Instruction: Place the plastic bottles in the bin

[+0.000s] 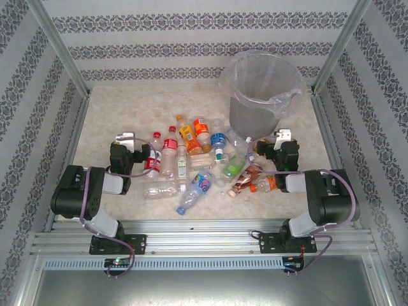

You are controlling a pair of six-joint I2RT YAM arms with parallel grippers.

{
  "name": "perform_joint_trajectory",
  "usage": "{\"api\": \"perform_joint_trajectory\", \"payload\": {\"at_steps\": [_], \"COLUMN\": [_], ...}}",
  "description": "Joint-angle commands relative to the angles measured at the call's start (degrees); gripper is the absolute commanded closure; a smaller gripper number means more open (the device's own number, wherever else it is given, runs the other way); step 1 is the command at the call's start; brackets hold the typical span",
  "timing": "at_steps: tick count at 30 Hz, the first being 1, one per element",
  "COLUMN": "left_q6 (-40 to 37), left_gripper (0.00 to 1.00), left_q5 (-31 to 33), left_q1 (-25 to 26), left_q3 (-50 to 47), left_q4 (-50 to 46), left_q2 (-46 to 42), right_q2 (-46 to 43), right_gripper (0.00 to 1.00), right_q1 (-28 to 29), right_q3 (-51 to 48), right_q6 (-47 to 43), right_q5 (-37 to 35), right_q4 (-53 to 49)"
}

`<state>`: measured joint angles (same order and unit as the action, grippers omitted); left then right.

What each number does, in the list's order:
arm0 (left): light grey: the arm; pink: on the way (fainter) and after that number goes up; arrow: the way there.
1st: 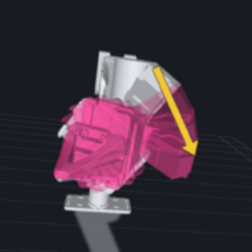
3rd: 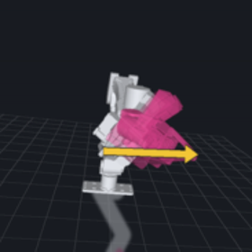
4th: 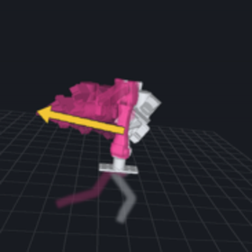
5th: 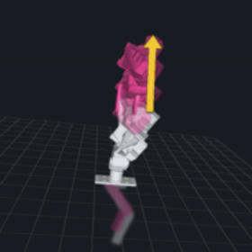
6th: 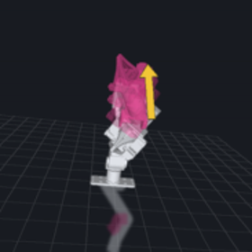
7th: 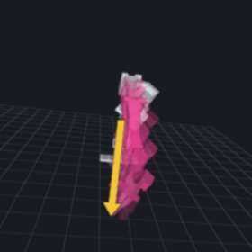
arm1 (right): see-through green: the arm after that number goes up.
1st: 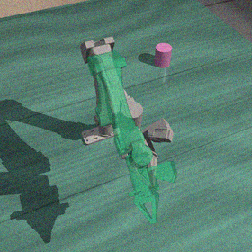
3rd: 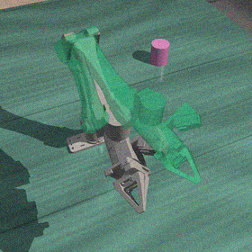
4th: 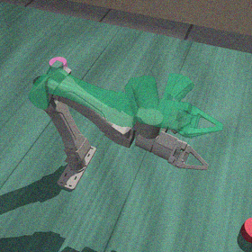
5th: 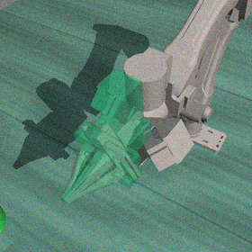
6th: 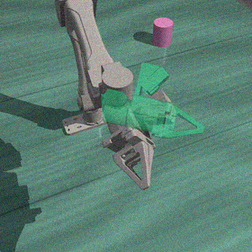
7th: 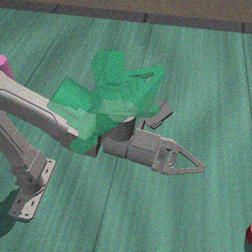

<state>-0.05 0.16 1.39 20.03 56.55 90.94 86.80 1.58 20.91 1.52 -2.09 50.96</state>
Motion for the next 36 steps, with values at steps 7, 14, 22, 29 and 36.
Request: {"api": "perform_joint_trajectory", "payload": {"at_steps": [7,14,22,29,36], "left_q6": [-0.2,2.4,10.2,17.6,14.0], "left_gripper": [0.00,0.00,0.00,0.00,0.00], "left_q5": [3.7,7.4,7.2,1.1,-9.3], "left_q1": [-0.2,0.5,6.4,13.1,18.4], "left_q3": [0.7,4.7,14.9,30.1,44.4], "left_q4": [-8.6,-24.8,-47.5,-68.1,-77.7], "left_q2": [-10.5,-21.0,-29.6,-30.1,-28.7], "right_q2": [-13.2,-22.8,-37.5,-48.5,-47.2], "right_gripper": [0.02,0.02,0.02,0.02,0.02], "right_q1": [-0.6,0.8,5.5,6.7,7.9], "right_q3": [1.8,1.5,4.5,5.3,16.4], "right_q6": [2.5,6.8,13.4,21.4,34.1], "right_q5": [-1.2,-3.1,-9.9,-11.5,-19.1], "right_q4": [-13.9,-24.0,-43.1,-56.7,-82.5]}}
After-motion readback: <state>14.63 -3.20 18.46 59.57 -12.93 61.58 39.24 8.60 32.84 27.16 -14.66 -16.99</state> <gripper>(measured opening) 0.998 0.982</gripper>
